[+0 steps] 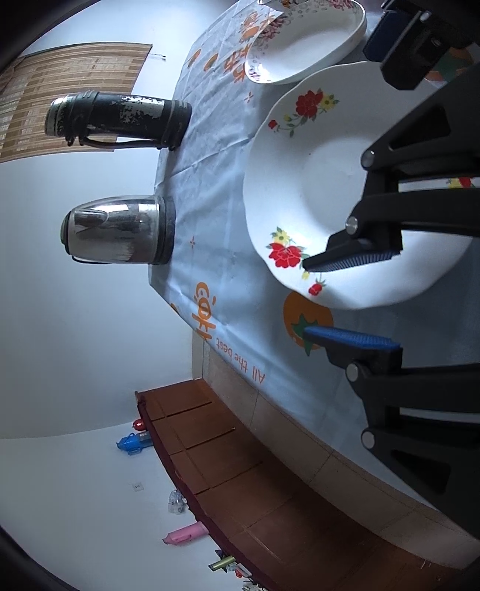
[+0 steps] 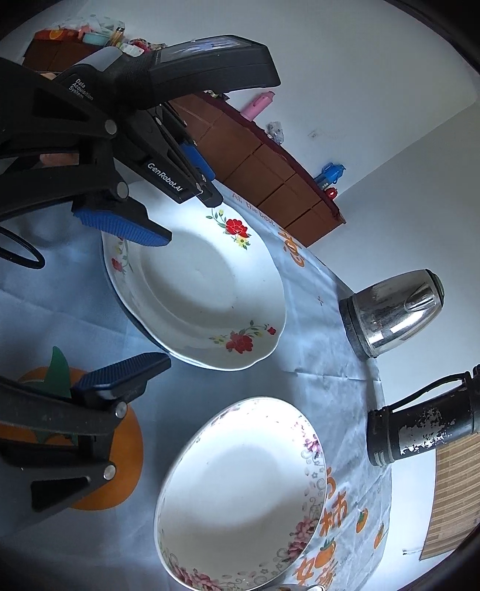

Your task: Organize plates and bowls

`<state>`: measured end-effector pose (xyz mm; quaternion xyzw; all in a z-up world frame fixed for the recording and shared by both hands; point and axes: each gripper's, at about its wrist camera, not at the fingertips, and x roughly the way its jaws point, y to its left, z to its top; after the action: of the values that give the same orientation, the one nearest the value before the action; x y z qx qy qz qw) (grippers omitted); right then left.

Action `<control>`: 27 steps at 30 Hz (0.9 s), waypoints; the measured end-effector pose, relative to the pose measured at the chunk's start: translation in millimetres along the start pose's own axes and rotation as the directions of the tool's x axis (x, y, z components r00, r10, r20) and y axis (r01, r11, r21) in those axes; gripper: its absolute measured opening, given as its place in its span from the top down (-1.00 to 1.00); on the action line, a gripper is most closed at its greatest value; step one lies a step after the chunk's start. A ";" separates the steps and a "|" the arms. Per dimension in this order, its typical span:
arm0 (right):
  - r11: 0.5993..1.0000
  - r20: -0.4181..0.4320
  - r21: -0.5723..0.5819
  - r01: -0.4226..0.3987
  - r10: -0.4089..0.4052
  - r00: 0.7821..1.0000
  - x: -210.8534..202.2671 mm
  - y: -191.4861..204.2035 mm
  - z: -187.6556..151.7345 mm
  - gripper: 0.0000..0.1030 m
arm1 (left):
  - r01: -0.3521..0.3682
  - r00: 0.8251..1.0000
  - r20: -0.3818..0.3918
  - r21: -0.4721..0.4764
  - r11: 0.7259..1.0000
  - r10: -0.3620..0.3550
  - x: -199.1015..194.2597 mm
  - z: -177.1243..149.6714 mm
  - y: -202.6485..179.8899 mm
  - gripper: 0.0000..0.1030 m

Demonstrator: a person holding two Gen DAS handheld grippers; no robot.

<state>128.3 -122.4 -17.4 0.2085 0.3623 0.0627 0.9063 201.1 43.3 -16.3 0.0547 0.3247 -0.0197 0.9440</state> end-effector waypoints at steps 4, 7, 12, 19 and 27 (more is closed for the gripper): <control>0.999 0.074 -0.015 0.047 -0.045 0.996 -16.3 1.6 -1.0 -0.21 | 0.002 0.999 0.051 0.019 1.000 -0.003 -8.1 1.1 -4.0 0.39; 0.997 0.108 -0.029 0.077 -0.073 0.991 -24.1 2.6 -2.9 -0.21 | 0.001 0.997 0.075 0.029 1.000 -0.003 -12.4 1.2 -6.0 0.38; 0.990 0.148 -0.062 0.127 -0.117 0.982 -31.9 5.0 -4.6 -0.21 | -0.008 0.995 0.096 0.027 1.000 0.005 -15.8 1.3 -6.2 0.18; 0.989 0.162 -0.045 0.138 -0.129 0.978 -37.7 -0.4 -9.4 -0.21 | -0.024 0.993 0.117 0.027 0.999 0.021 -19.1 0.7 -6.2 -0.04; 0.985 0.176 -0.058 0.162 -0.150 0.973 -45.0 -0.7 -13.9 -0.21 | -0.044 0.990 0.134 0.022 0.999 0.041 -21.9 -0.4 -4.8 -0.38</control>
<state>86.0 -130.3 1.6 0.1512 0.2961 -0.0137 0.9430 183.2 38.6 -3.5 0.0717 0.2593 -0.0073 0.9631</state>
